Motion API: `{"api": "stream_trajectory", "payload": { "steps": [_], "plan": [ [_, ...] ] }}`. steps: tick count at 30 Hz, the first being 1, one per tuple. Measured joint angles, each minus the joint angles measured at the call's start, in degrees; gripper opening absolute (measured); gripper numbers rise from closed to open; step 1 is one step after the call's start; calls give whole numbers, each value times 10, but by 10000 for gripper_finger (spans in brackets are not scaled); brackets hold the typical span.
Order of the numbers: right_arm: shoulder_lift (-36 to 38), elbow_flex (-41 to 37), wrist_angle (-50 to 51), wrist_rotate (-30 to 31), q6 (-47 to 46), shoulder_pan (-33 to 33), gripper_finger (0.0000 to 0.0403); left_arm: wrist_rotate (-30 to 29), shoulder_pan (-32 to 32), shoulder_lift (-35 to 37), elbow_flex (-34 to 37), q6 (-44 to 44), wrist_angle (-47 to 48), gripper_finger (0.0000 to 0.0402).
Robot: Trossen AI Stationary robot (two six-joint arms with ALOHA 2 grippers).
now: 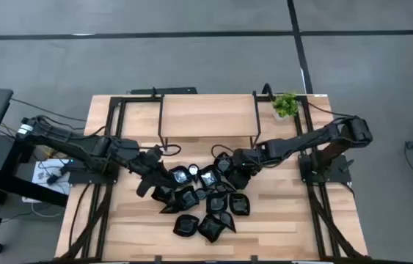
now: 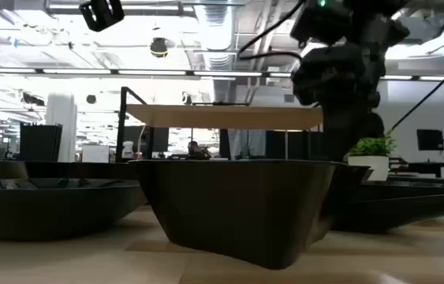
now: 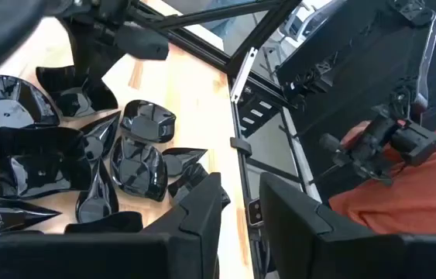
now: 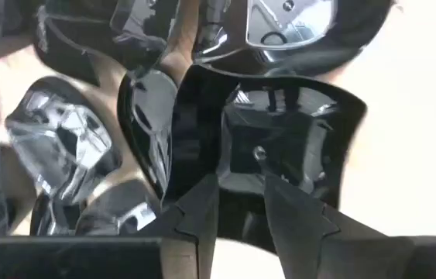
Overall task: Pick & Place Mini shaped plates
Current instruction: Put the black distorted square plate on the shelf
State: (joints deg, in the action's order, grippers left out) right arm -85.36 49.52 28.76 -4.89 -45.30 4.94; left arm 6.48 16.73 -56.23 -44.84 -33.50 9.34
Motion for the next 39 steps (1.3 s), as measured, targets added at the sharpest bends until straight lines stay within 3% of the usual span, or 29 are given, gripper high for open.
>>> {"api": "stream_trajectory", "payload": {
  "steps": [12,22,39],
  "plan": [
    [73,10,174,73,24,-6,102,0,0,0,0,0,-4,92],
    [108,9,175,81,91,-6,102,9,0,17,0,2,-8,92],
    [-18,8,69,93,124,-6,102,6,0,30,0,2,-9,92]
  ]
}}
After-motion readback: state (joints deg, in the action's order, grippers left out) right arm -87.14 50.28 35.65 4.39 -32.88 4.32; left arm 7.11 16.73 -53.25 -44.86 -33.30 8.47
